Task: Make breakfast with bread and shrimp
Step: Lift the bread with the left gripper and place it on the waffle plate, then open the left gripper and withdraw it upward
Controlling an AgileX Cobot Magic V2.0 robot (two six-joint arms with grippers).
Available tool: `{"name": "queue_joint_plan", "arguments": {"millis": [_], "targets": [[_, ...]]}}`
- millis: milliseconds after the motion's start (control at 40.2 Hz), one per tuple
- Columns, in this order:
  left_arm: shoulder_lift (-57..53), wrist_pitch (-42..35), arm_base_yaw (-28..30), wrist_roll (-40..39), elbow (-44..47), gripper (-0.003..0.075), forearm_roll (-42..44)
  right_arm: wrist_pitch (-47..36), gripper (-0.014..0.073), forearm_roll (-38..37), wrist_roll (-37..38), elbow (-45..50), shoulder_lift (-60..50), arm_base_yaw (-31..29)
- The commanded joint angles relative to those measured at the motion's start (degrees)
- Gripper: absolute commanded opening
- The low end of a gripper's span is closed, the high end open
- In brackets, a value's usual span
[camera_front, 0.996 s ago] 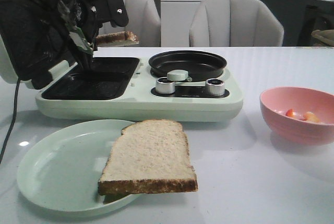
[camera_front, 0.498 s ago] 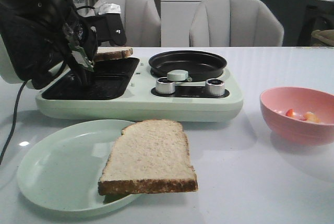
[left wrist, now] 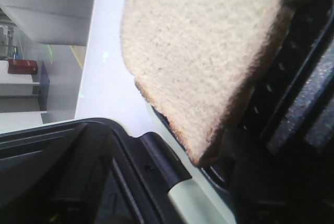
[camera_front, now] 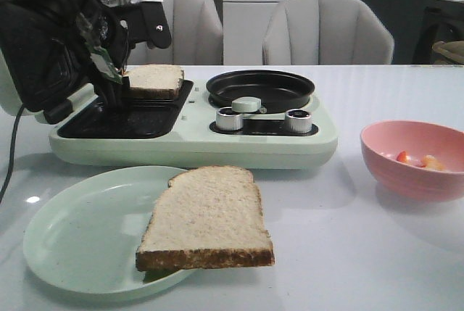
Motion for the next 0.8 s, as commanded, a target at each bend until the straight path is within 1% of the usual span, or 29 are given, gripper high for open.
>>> {"name": "queue_joint_plan", "arguments": {"millis": [0,149,249,373,448,523,548,672,747,772], "targets": [[-7.2,1.1,-1.0,-0.4,1.0,0.0496,0.9,-3.5,0.0557,-0.4,-0.3,-2.0,0.5,0.0],[-14.5,0.0,-3.5,-0.5,7.5,0.0496,0.9,-3.5,0.0557,-0.4,-0.3,-2.0,0.5,0.0],[-20.0,0.1,-6.9,-0.4,12.2,0.0496,0.9,-3.5,0.0557,-0.4,-0.3,-2.0,0.5,0.0],[-26.8,6.2,-13.3,-1.3,15.9,0.0496,0.8,-3.5,0.0557,-0.4,-0.3,-2.0,0.5,0.0],[-31.0,9.8,-17.2,-3.7,17.1,0.0496,-2.5,-3.5,0.0557,-0.4,-0.3,-2.0,0.5,0.0],[-34.7,12.1,-21.0,-3.0,17.2,0.0496,-9.8,-3.5,0.0557,-0.4,-0.3,-2.0,0.5,0.0],[-36.1,12.7,-22.3,-2.1,17.2,0.0496,-13.4,-3.5,0.0557,-0.4,-0.3,-2.0,0.5,0.0],[-41.9,18.2,-26.2,8.8,17.2,0.0496,-34.6,-3.5,0.0557,-0.4,-0.3,-2.0,0.5,0.0],[-45.4,24.7,-27.3,14.6,17.2,0.0496,-47.6,-3.5,0.0557,-0.4,-0.3,-2.0,0.5,0.0],[-46.3,26.4,-27.6,15.8,17.2,0.0496,-49.8,-3.5,0.0557,-0.4,-0.3,-2.0,0.5,0.0]]}}
